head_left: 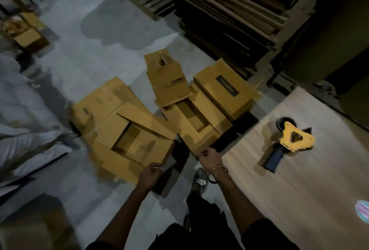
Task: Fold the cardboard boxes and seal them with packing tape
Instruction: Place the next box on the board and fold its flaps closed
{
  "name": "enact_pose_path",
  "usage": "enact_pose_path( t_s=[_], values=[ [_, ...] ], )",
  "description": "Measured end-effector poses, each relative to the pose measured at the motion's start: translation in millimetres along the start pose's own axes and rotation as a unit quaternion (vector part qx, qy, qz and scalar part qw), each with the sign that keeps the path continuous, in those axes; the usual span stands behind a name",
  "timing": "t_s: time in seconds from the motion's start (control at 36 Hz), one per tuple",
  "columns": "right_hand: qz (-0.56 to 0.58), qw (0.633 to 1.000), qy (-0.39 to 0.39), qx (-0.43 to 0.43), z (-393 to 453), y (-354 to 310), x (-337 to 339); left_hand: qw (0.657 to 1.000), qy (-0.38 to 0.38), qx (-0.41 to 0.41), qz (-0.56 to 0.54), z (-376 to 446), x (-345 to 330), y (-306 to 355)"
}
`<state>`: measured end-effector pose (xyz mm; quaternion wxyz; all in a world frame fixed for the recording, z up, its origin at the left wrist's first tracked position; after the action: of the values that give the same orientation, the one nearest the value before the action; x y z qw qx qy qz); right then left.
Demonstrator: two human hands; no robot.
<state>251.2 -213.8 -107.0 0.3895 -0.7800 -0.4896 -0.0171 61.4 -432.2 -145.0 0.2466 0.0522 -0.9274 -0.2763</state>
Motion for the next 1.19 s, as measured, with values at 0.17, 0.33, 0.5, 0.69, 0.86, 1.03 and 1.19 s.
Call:
enact_pose_path(
  t_s=[0.17,0.33,0.5,0.69,0.86,1.03,1.19],
  values=[
    [-0.074,0.996,-0.035,0.028,94,-51,-29,0.982,0.1,0.102,-0.123,61,58,-28],
    [-0.146,0.986,-0.064,0.05,240,-80,-101,0.968,0.147,0.18,-0.096,139,85,-89],
    [-0.24,0.956,-0.11,0.126,391,-87,-232,0.945,0.195,0.254,-0.063,258,86,-191],
    [-0.356,0.91,-0.13,0.17,502,-42,-370,0.92,0.22,0.3,-0.126,373,38,-297],
    [-0.451,0.858,-0.035,0.244,528,-12,-419,0.921,0.23,0.302,-0.087,426,-3,-372],
    [-0.404,0.875,-0.046,0.262,492,-37,-401,0.932,0.262,0.238,-0.084,406,4,-366],
    [-0.403,0.884,-0.098,0.214,411,-83,-344,0.937,0.281,0.196,-0.071,298,61,-259]
  ],
)
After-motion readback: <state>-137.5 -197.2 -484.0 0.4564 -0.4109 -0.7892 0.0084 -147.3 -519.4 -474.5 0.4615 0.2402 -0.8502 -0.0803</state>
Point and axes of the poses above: each hand's wrist, its own z-axis towards the middle knuckle, its own x-axis out of the back of the hand, y = z × x, the point moved 7 cm from there along z, towards the middle knuckle, and after that the axes turned 5 degrees about z, right-handed, at the moved point
